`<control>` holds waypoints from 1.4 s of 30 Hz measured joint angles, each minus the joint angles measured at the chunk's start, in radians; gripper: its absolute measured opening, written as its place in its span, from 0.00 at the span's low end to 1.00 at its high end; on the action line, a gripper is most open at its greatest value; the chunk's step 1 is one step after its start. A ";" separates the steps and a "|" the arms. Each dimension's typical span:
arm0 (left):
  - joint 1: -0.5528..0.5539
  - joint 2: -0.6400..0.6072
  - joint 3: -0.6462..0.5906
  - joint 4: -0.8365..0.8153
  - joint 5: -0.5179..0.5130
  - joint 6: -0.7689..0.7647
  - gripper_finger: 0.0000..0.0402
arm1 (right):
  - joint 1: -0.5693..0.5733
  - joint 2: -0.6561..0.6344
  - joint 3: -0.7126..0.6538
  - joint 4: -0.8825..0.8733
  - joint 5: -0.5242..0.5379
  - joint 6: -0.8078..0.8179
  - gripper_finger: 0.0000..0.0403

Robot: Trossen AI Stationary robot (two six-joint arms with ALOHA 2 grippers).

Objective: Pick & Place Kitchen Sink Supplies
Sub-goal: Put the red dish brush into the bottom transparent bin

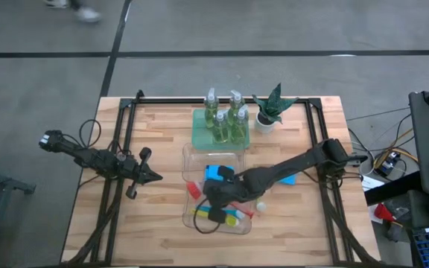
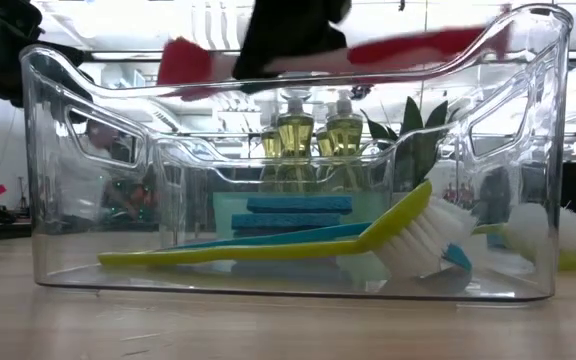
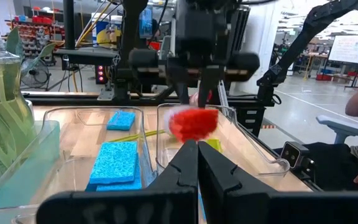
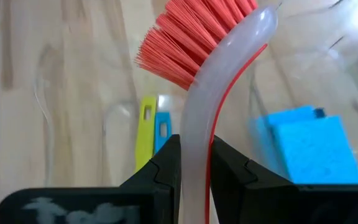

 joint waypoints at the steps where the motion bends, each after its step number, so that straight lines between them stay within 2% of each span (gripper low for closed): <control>1: 0.000 0.000 0.000 0.000 0.000 0.000 0.01 | -0.003 0.000 0.016 -0.008 0.001 0.009 0.13; 8: 0.000 0.000 0.000 0.000 0.000 0.000 0.01 | -0.004 0.000 0.059 0.003 0.001 0.127 0.13; 18: 0.000 0.000 0.000 0.000 0.000 0.000 0.01 | -0.006 0.008 -0.026 0.035 0.006 0.281 0.13; 25: 0.000 0.000 0.000 0.000 0.000 0.000 0.01 | -0.007 0.010 -0.093 0.142 0.033 0.293 0.13; 42: 0.000 0.000 0.000 0.000 0.000 0.000 0.01 | -0.001 0.010 -0.208 0.216 0.055 0.265 0.13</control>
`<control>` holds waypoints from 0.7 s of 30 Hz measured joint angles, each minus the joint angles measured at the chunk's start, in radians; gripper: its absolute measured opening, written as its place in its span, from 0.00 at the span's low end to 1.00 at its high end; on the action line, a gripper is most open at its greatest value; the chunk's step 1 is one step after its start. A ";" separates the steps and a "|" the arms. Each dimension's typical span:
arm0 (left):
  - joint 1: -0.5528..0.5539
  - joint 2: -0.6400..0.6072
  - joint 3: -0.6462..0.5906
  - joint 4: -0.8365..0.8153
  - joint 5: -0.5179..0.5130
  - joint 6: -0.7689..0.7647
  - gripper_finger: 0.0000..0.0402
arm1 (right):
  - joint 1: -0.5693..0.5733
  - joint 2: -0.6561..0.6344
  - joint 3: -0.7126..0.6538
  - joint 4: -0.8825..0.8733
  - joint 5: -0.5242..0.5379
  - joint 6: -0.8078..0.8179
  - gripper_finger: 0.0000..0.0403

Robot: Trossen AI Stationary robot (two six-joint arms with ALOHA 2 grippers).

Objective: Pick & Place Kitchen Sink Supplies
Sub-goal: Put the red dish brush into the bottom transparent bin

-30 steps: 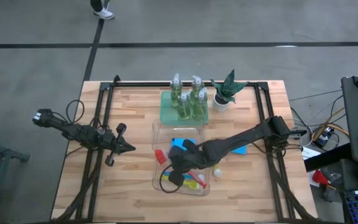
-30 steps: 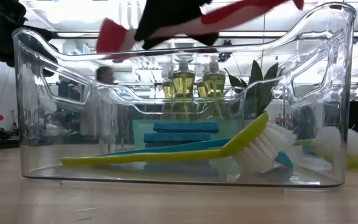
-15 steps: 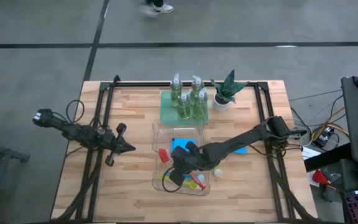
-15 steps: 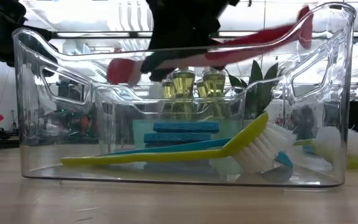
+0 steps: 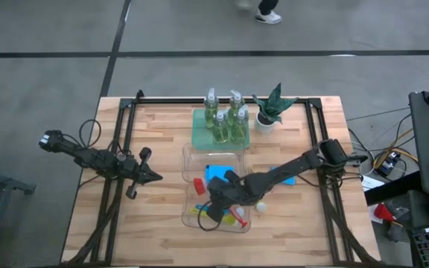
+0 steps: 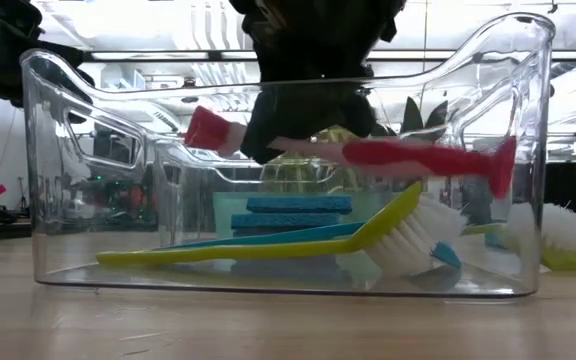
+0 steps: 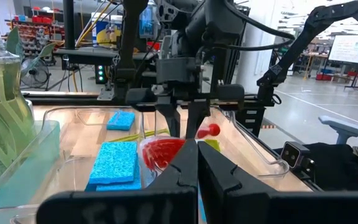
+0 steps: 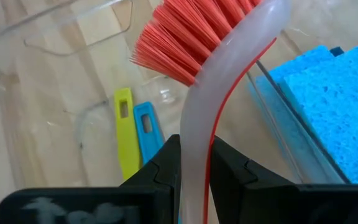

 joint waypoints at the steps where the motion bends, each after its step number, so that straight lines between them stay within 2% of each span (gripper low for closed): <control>1: 0.000 0.000 0.000 0.000 0.000 0.000 0.01 | 0.001 0.000 -0.006 0.008 0.000 -0.011 0.13; 8: 0.000 0.000 0.000 0.000 0.000 0.000 0.01 | 0.011 0.000 -0.045 0.076 0.002 -0.085 0.13; 21: 0.000 0.000 0.000 0.000 0.000 0.000 0.01 | 0.034 0.000 -0.048 0.088 0.027 -0.206 0.13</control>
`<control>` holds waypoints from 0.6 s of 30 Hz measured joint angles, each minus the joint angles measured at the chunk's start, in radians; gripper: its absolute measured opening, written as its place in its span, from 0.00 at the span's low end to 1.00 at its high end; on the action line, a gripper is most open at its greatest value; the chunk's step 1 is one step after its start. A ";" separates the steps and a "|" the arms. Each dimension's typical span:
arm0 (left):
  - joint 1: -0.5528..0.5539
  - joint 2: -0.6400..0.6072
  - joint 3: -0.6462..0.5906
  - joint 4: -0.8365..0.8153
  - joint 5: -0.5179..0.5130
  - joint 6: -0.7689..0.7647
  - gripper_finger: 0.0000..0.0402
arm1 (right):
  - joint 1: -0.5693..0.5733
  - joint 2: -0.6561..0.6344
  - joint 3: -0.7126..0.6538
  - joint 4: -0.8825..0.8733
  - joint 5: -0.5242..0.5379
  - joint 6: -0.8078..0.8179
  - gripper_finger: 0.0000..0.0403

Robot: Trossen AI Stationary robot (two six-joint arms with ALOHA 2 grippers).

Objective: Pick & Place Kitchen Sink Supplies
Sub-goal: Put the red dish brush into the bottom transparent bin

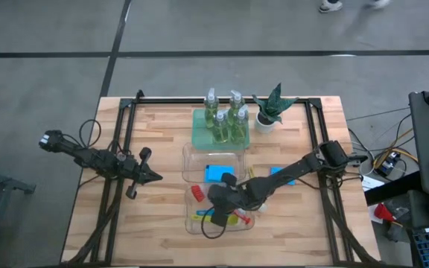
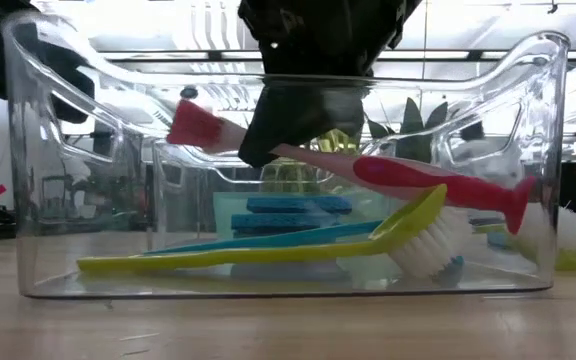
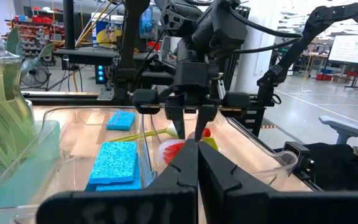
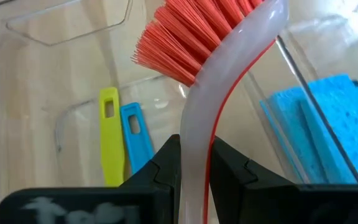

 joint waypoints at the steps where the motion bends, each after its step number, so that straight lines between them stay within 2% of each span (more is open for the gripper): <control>1: 0.000 0.000 0.000 0.000 0.000 0.000 0.01 | 0.004 0.000 0.000 0.008 0.005 -0.015 0.13; 8: 0.000 0.000 0.000 0.000 0.000 0.000 0.01 | 0.028 0.000 0.000 0.042 0.018 -0.121 0.13; 14: 0.000 0.000 0.000 0.000 0.000 0.000 0.01 | 0.028 0.000 -0.001 0.043 -0.032 -0.148 0.14; 18: 0.000 0.000 0.000 0.000 0.000 0.000 0.01 | 0.028 0.000 -0.004 0.044 -0.036 -0.148 0.19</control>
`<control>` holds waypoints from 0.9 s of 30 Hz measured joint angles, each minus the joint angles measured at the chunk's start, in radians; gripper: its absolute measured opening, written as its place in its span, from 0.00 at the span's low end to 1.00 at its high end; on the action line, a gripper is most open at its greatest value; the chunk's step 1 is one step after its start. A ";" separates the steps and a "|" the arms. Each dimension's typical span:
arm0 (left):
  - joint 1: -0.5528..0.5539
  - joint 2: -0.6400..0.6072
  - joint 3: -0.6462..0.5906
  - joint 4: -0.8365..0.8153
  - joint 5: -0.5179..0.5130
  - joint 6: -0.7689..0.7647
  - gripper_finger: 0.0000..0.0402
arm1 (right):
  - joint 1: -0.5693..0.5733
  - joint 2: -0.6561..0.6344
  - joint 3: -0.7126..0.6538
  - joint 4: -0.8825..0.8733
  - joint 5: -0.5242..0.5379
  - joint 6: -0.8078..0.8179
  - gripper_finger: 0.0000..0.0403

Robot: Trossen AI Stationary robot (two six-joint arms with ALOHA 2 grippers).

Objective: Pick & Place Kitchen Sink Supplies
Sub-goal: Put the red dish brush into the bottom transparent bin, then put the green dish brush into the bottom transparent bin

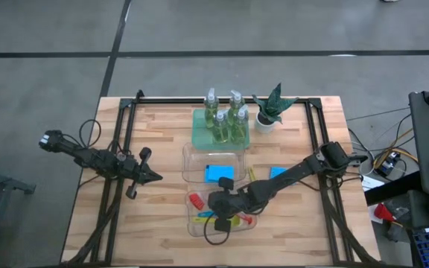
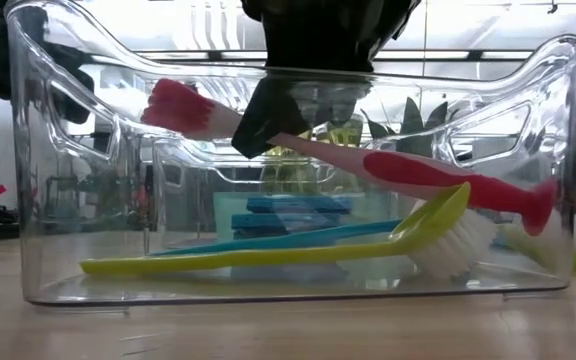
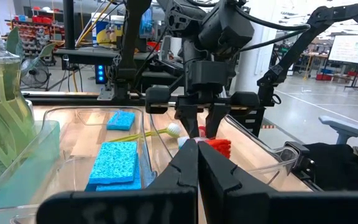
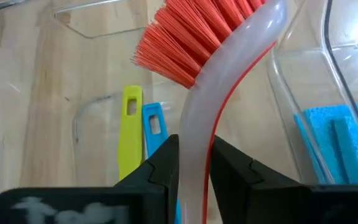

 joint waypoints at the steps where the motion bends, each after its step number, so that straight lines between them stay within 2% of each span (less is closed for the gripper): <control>1: 0.000 0.000 0.000 0.000 0.000 0.000 0.01 | 0.000 0.000 0.000 0.000 0.000 0.001 0.21; 10: 0.000 0.000 0.000 0.000 0.000 0.000 0.01 | -0.013 0.000 -0.001 0.003 0.035 0.080 0.42; 14: 0.000 0.000 0.000 0.000 0.000 0.000 0.01 | -0.017 0.000 -0.001 0.006 0.098 0.143 0.48; 22: 0.000 0.000 0.000 0.000 0.000 0.000 0.01 | -0.039 -0.002 -0.001 -0.022 0.102 0.141 0.50; 27: 0.000 0.000 0.000 0.000 0.000 0.000 0.01 | -0.037 -0.038 0.036 -0.191 0.030 0.092 0.47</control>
